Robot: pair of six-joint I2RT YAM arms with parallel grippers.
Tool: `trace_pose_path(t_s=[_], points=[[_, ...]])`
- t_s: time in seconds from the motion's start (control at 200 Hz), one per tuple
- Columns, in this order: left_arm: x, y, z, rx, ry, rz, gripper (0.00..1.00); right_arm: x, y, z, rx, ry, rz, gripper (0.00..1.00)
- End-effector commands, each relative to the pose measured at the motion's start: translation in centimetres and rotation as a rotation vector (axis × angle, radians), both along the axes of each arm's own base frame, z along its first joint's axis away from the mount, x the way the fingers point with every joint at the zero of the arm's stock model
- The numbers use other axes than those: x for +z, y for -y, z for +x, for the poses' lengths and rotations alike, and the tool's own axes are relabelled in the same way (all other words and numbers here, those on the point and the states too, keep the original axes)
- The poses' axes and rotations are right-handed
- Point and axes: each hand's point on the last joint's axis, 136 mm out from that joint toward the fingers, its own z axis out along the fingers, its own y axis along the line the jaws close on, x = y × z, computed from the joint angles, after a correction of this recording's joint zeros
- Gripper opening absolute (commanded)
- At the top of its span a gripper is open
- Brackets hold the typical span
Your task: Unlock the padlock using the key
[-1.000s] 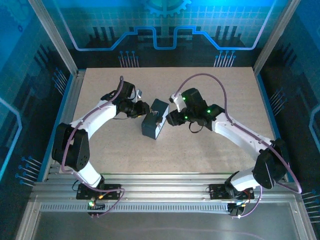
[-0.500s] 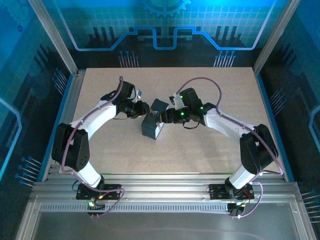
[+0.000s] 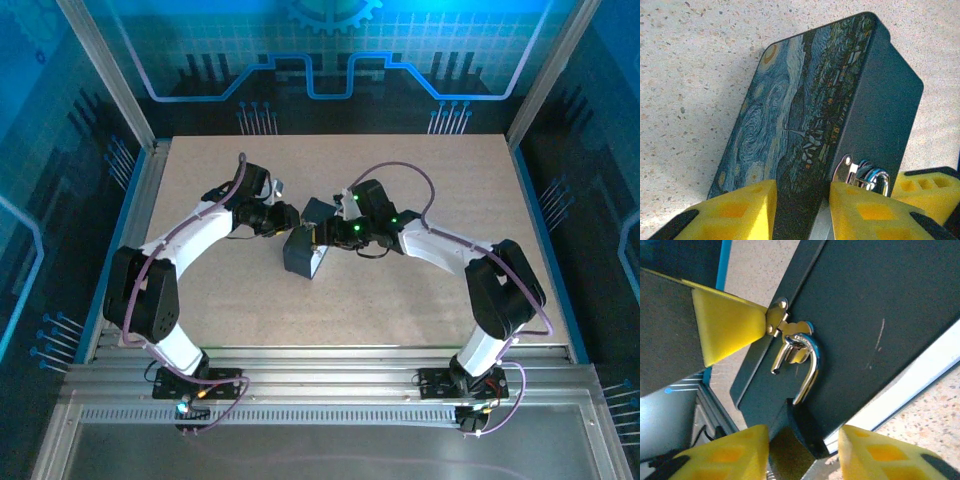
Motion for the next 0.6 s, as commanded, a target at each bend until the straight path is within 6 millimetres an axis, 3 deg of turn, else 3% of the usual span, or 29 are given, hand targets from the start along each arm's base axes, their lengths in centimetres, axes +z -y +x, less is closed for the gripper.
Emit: trace_pose_path(t_s=[0.0,0.29,0.595], points=[[-3.1,-0.8,-2.2,0.012,-0.103,0.069,0.33,-0.5,-0.6,-0.2,0.0,-0.029,0.003,0.3],[-3.1,-0.4,-3.5,0.006,-0.106,0.09,0.33,-0.2,1.0,0.9,-0.069,-0.024,-0.036,0.1],[-3.7,1.0,-4.9,-0.015,-0.133,0.098,0.32,0.4,2.2,2.7,-0.161,-0.023,-0.039,0.03]])
